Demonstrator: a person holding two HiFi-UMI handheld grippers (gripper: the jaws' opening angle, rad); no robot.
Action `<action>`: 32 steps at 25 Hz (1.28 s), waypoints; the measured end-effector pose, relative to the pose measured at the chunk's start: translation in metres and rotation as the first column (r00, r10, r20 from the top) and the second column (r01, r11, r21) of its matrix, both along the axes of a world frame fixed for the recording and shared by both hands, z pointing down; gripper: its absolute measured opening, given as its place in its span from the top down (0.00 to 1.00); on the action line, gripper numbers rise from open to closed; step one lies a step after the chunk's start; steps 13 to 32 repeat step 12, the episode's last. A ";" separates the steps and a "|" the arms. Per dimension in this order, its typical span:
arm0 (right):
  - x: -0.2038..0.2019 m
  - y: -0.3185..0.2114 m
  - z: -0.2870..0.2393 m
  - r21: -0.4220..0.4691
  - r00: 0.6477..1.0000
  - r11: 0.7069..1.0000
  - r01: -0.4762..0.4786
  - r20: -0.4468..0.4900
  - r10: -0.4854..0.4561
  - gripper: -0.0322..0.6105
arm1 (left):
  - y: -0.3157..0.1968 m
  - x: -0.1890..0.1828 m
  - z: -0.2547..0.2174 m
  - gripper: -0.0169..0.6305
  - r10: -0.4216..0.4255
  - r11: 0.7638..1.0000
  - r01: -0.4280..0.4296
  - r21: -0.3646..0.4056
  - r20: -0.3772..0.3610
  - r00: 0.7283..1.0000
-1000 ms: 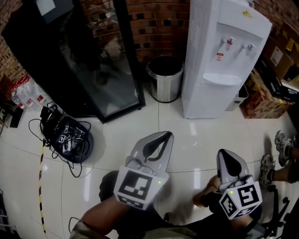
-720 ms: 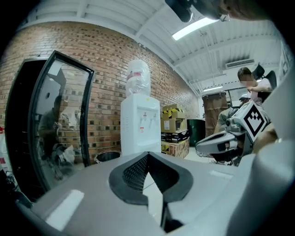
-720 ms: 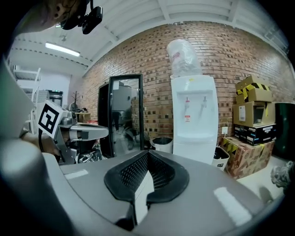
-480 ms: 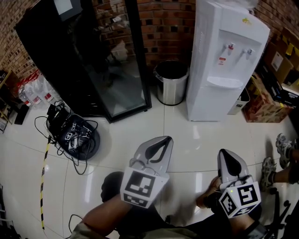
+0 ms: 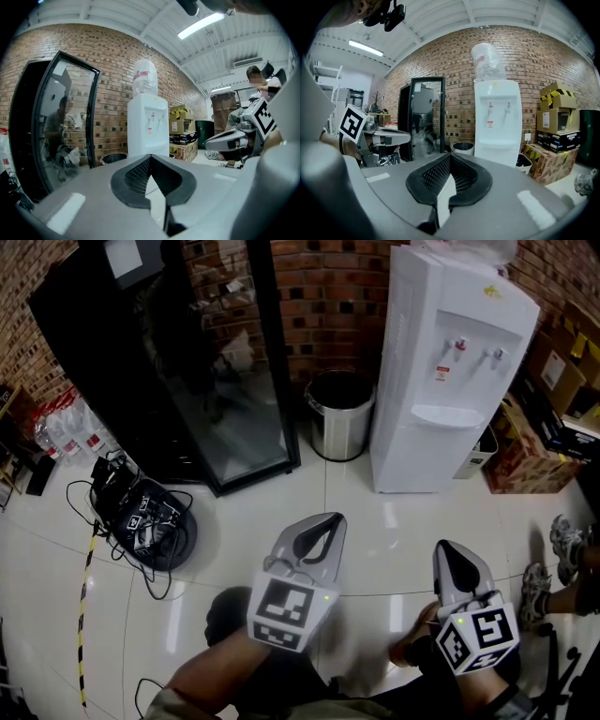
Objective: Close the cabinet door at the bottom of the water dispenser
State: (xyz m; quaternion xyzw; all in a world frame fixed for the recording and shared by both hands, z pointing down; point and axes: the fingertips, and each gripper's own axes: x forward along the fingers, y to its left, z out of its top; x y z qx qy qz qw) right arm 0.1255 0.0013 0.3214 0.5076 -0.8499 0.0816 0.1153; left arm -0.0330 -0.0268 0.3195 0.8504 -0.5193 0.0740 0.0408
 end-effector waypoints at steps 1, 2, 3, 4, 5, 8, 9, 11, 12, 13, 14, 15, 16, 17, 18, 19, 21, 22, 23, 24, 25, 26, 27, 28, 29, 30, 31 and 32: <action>0.000 -0.003 0.000 -0.001 1.000 1.000 -0.001 0.000 0.001 0.95 | -0.003 0.000 0.001 0.97 -0.001 1.000 0.001 -0.004 -0.002 1.000; 0.001 -0.006 -0.001 0.000 1.000 1.000 -0.002 0.001 0.002 0.95 | -0.006 0.000 0.001 0.97 -0.001 1.000 0.001 -0.007 -0.005 1.000; 0.001 -0.008 -0.001 0.000 1.000 1.000 -0.003 0.001 0.003 0.95 | -0.009 0.001 0.002 0.97 -0.001 1.000 0.001 -0.009 -0.009 1.000; 0.001 -0.011 -0.001 -0.001 1.000 1.000 -0.003 0.001 0.003 0.95 | -0.012 0.002 0.002 0.97 0.000 1.000 0.000 -0.009 -0.013 1.000; 0.000 -0.013 0.000 -0.002 1.000 1.000 -0.002 0.001 0.002 0.95 | -0.015 0.003 0.002 0.97 0.002 1.000 -0.003 -0.008 -0.016 1.000; -0.002 -0.020 0.002 -0.007 1.000 1.000 0.003 -0.002 -0.003 0.95 | -0.022 0.005 0.001 0.97 0.011 1.000 -0.011 -0.004 -0.024 1.000; -0.002 -0.022 0.003 -0.009 1.000 1.000 0.004 -0.002 -0.004 0.95 | -0.024 0.006 0.001 0.97 0.014 1.000 -0.014 -0.005 -0.026 1.000; -0.004 -0.025 0.004 -0.014 1.000 1.000 0.005 0.000 -0.005 0.95 | -0.028 0.006 0.001 0.97 0.020 1.000 -0.020 -0.007 -0.034 0.999; -0.005 -0.027 0.005 -0.016 1.000 1.000 0.006 0.002 -0.006 0.95 | -0.030 0.007 0.001 0.97 0.023 1.000 -0.023 -0.007 -0.038 0.999; -0.005 -0.027 0.005 -0.016 1.000 1.000 0.006 0.002 -0.006 0.95 | -0.030 0.007 0.001 0.97 0.023 1.000 -0.023 -0.007 -0.038 0.999; -0.005 -0.027 0.005 -0.016 1.000 1.000 0.006 0.002 -0.006 0.95 | -0.030 0.007 0.001 0.97 0.023 1.000 -0.023 -0.007 -0.038 0.999; -0.005 -0.027 0.005 -0.016 1.000 1.000 0.006 0.002 -0.006 0.95 | -0.030 0.007 0.001 0.97 0.023 1.000 -0.023 -0.007 -0.038 0.999; -0.005 -0.027 0.005 -0.016 1.000 1.000 0.006 0.002 -0.006 0.95 | -0.030 0.007 0.001 0.97 0.023 1.000 -0.023 -0.007 -0.038 0.999; -0.005 -0.027 0.005 -0.016 1.000 1.000 0.006 0.002 -0.006 0.95 | -0.030 0.007 0.001 0.97 0.023 1.000 -0.023 -0.007 -0.038 0.999; -0.005 -0.027 0.005 -0.016 1.000 1.000 0.006 0.002 -0.006 0.95 | -0.030 0.007 0.001 0.97 0.023 1.000 -0.023 -0.007 -0.038 0.999; -0.005 -0.027 0.005 -0.016 1.000 1.000 0.006 0.002 -0.006 0.95 | -0.030 0.007 0.001 0.97 0.023 1.000 -0.023 -0.007 -0.038 0.999; -0.005 -0.027 0.005 -0.016 1.000 1.000 0.006 0.002 -0.006 0.95 | -0.030 0.007 0.001 0.97 0.023 1.000 -0.023 -0.007 -0.038 0.999; -0.005 -0.027 0.005 -0.016 1.000 1.000 0.006 0.002 -0.006 0.95 | -0.030 0.007 0.001 0.97 0.023 1.000 -0.023 -0.007 -0.038 0.999; -0.005 -0.027 0.005 -0.016 1.000 1.000 0.006 0.002 -0.006 0.95 | -0.030 0.007 0.001 0.97 0.023 1.000 -0.023 -0.007 -0.038 0.999; -0.005 -0.027 0.005 -0.016 1.000 1.000 0.006 0.002 -0.006 0.95 | -0.030 0.007 0.001 0.97 0.023 1.000 -0.023 -0.007 -0.038 0.999; -0.005 -0.027 0.005 -0.016 1.000 1.000 0.006 0.002 -0.006 0.95 | -0.030 0.007 0.001 0.97 0.023 1.000 -0.023 -0.007 -0.038 0.999; -0.005 -0.027 0.005 -0.016 1.000 1.000 0.006 0.002 -0.006 0.95 | -0.030 0.007 0.001 0.97 0.023 1.000 -0.023 -0.007 -0.038 0.999; -0.005 -0.027 0.005 -0.016 1.000 1.000 0.006 0.002 -0.006 0.95 | -0.030 0.007 0.001 0.97 0.023 1.000 -0.023 -0.007 -0.038 0.999; -0.005 -0.027 0.005 -0.016 1.000 1.000 0.006 0.002 -0.006 0.95 | -0.030 0.007 0.001 0.97 0.023 1.000 -0.023 -0.007 -0.038 0.999; -0.005 -0.027 0.005 -0.016 1.000 1.000 0.006 0.002 -0.006 0.95 | -0.030 0.007 0.001 0.97 0.023 1.000 -0.023 -0.007 -0.038 0.999; -0.005 -0.027 0.005 -0.016 1.000 1.000 0.006 0.002 -0.006 0.95 | -0.030 0.007 0.001 0.97 0.023 1.000 -0.023 -0.007 -0.038 0.999; -0.005 -0.027 0.005 -0.016 1.000 1.000 0.006 0.002 -0.006 0.95 | -0.030 0.007 0.001 0.97 0.023 1.000 -0.023 -0.007 -0.038 0.999; -0.005 -0.027 0.005 -0.016 1.000 1.000 0.006 0.002 -0.006 0.95 | -0.030 0.007 0.001 0.97 0.023 1.000 -0.023 -0.007 -0.038 0.999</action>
